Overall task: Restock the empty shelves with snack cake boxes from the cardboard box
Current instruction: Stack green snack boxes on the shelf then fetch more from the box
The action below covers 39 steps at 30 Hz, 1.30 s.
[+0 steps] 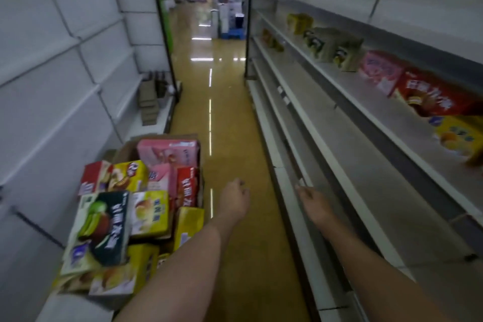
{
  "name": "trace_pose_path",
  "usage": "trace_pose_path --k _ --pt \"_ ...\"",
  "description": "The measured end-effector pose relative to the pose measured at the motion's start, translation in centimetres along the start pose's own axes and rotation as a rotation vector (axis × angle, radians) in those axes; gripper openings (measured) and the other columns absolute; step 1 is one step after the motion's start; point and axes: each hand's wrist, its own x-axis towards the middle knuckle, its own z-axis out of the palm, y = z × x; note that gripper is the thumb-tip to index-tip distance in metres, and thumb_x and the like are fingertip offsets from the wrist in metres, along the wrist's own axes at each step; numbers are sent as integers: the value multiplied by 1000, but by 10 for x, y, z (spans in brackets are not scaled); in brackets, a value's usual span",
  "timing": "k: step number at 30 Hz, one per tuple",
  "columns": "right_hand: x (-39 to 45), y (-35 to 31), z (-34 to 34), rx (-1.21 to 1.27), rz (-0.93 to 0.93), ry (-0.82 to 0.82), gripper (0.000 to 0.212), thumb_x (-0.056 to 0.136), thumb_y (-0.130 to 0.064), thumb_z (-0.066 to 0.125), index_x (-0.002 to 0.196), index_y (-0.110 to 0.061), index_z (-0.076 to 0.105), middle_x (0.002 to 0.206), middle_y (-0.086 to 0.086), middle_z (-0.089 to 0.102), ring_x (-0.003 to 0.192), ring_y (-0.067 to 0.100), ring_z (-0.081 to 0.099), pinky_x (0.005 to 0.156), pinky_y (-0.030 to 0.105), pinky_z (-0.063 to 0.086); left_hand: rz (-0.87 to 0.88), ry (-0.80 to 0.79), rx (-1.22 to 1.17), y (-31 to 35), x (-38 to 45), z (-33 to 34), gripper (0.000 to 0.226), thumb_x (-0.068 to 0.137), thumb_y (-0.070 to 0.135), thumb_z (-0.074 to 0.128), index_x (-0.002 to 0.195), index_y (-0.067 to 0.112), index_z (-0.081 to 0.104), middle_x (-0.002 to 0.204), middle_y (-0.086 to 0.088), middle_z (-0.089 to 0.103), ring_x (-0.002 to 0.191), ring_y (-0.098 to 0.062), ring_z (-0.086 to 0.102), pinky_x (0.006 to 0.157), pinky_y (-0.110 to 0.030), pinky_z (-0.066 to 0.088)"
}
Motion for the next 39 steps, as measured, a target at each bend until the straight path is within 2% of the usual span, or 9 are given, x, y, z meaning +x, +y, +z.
trace_pose_path --k 2,5,8,12,22,27,32,35,39 --pt "-8 -12 25 -6 -22 -81 56 98 -53 34 129 -11 56 129 6 58 113 24 55 92 31 43 6 59 14 -21 -12 -13 32 94 18 52 123 8 58 124 -12 61 116 -27 56 94 -31 42" --pt "-14 -28 63 -9 -57 -204 76 86 -72 32 131 -14 55 131 8 58 118 26 56 101 42 45 5 140 9 -48 -27 -35 28 91 15 52 117 9 62 117 -9 63 111 -26 57 92 -36 45" --pt "-19 -45 93 -29 -93 -282 58 98 -51 36 138 -11 47 139 9 51 127 26 48 102 34 37 -60 244 20 -69 -36 -57 22 93 20 51 111 15 63 111 -4 64 105 -25 59 85 -38 49" --pt "-21 -66 128 -32 -158 -360 57 98 -46 40 138 -7 48 140 13 50 127 27 48 105 37 39 -191 383 53 -98 -49 -84 20 96 23 49 111 19 61 112 0 58 102 -21 56 73 -33 47" --pt "-23 -111 194 -109 -339 -524 46 97 -49 41 124 -15 57 122 6 61 108 26 58 94 41 47 -464 647 174 -161 -72 -139 50 89 28 62 132 11 45 132 -12 47 120 -29 43 94 -43 43" --pt "-36 -130 223 -153 -382 -563 41 99 -46 40 115 -12 55 108 1 60 105 24 56 87 34 44 -645 615 118 -194 -70 -159 74 84 50 64 138 9 34 137 -18 43 127 -35 39 102 -46 37" --pt "-49 -154 262 -121 -311 -592 51 100 -42 40 140 -10 45 140 10 49 127 27 47 98 32 39 -683 454 -21 -232 -60 -173 74 79 57 65 131 10 40 125 -16 54 114 -36 53 92 -49 48" --pt "-57 -161 289 -103 -292 -583 47 100 -41 41 127 -6 54 127 15 59 112 28 56 88 33 43 -626 409 -136 -246 -58 -182 63 86 55 57 130 11 47 117 -13 59 105 -32 59 86 -46 52" --pt "-63 -168 310 -19 -210 -541 43 98 -40 45 110 -1 59 106 20 65 96 34 62 88 48 51 -606 335 -175 -256 -54 -185 60 95 49 47 139 9 41 130 -14 53 117 -31 53 91 -36 44"
